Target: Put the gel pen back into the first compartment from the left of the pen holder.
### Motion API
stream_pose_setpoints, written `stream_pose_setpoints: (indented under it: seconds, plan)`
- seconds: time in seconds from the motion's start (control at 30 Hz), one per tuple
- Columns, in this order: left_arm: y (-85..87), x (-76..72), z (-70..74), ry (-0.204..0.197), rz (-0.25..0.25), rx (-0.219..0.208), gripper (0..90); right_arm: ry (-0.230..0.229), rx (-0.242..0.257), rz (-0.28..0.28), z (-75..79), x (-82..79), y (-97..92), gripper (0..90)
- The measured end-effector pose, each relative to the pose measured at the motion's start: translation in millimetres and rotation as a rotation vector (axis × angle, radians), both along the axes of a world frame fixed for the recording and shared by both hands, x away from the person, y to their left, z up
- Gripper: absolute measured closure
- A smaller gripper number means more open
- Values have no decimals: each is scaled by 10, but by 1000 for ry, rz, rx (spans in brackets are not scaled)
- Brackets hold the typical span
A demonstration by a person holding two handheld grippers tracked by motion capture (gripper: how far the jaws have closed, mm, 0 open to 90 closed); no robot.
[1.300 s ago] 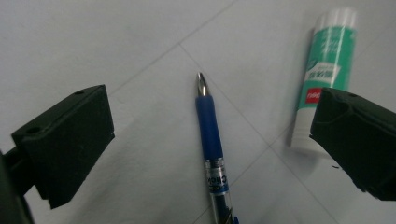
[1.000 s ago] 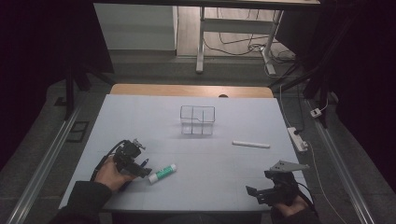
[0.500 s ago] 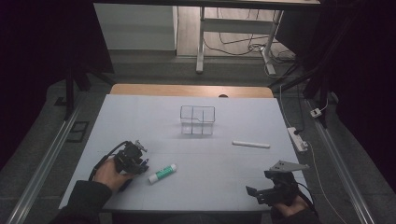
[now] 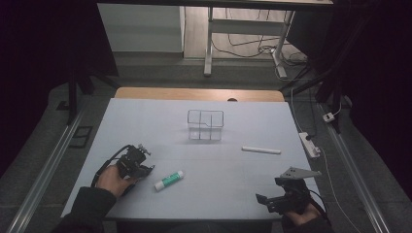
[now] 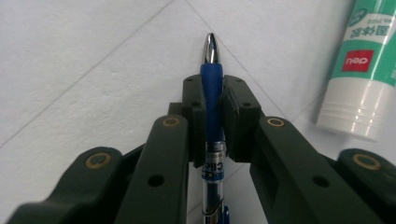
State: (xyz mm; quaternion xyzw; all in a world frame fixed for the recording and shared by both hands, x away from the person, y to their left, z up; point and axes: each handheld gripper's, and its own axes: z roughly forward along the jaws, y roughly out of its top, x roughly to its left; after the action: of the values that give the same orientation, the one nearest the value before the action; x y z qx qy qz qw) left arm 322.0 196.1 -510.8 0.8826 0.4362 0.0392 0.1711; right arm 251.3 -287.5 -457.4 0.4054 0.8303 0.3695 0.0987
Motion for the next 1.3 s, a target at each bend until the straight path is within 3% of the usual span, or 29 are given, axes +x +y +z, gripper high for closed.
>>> stream_pose_setpoints:
  seconds: [0.23, 0.47, 0.67, 0.9, 1.13, 1.3]
  plan:
    - [59, -7, 125, -66, 38, -76, 797, -1, 0, 1, 0, -1, 0, 33]
    - [64, -16, 291, -184, 27, -165, 797, -1, -2, 2, 0, 0, 2, 33]
    - [61, -5, 393, -258, 22, -228, 797, 1, -1, 2, -1, 1, 1, 33]
    - [74, 28, 508, -309, 15, -316, 797, 3, -1, 0, -2, 3, 1, 33]
    - [1, 135, 598, -350, -8, -337, 797, 4, -1, 0, -3, 6, 1, 33]
    - [-67, 200, 682, -368, -29, -380, 796, 6, -1, 0, -4, 8, -2, 34]
